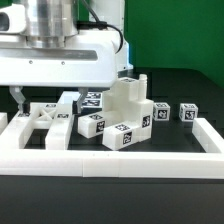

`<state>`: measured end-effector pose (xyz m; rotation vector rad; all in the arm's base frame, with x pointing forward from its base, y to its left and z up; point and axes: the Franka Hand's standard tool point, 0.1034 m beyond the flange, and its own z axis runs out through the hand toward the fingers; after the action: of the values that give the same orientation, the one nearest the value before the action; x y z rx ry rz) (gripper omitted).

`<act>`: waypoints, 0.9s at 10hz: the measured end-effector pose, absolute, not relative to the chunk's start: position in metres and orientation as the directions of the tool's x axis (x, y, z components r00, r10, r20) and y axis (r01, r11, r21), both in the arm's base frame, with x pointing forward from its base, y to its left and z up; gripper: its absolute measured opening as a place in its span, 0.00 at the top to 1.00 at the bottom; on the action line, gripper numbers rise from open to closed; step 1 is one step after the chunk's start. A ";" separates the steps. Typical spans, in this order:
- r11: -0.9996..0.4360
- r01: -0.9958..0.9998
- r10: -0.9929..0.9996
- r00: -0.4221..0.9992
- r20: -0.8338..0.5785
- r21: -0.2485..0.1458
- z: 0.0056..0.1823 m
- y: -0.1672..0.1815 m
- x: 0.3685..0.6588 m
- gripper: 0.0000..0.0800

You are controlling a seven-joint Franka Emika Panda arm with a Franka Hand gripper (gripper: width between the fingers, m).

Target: Assemble chair

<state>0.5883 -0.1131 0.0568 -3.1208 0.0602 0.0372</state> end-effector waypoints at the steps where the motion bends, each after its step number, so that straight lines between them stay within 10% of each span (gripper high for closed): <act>1: -0.998 -0.050 -0.048 0.998 -0.036 -0.033 0.056 -0.111 0.589 0.19; 9: -0.999 0.032 0.034 0.998 -0.057 -0.032 0.031 -0.108 0.578 0.19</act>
Offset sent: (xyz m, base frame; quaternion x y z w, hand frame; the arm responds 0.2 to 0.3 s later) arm 0.0000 0.0000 0.0000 0.0000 0.0000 0.0000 1.0000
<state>0.5775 -0.1080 0.0311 -3.1092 -0.0508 0.0892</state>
